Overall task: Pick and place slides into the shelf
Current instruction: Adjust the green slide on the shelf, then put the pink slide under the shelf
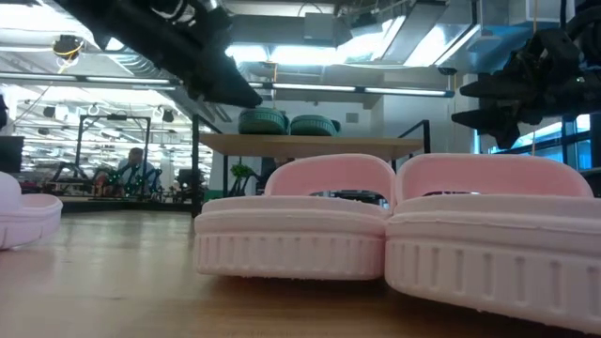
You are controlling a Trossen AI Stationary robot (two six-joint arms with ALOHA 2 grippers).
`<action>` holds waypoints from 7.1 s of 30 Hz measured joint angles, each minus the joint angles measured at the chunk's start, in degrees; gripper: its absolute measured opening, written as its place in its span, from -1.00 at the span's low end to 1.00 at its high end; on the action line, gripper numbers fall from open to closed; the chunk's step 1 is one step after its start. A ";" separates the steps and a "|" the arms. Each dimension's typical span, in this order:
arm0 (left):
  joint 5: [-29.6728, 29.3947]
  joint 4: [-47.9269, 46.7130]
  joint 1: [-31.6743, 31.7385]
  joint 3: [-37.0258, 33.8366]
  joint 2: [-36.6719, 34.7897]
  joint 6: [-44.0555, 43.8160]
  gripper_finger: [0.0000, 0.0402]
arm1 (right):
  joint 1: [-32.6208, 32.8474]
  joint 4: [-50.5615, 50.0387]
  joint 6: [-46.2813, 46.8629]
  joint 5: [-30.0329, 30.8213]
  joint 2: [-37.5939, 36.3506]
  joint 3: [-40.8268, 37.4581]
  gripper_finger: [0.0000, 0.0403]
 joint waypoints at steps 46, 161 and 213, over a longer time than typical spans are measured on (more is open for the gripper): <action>15.66 7.87 -15.03 0.13 -1.29 6.32 -0.37 | 0.00 -3.26 -1.62 0.02 0.02 -0.01 0.37; 3.67 -6.11 -18.81 0.09 -1.42 8.60 -0.37 | 49.94 -97.98 36.37 32.63 118.49 101.28 -0.93; 3.65 -6.66 -20.58 0.09 -1.42 7.05 -0.37 | 16.45 -40.01 -2.89 49.13 89.94 51.49 -0.94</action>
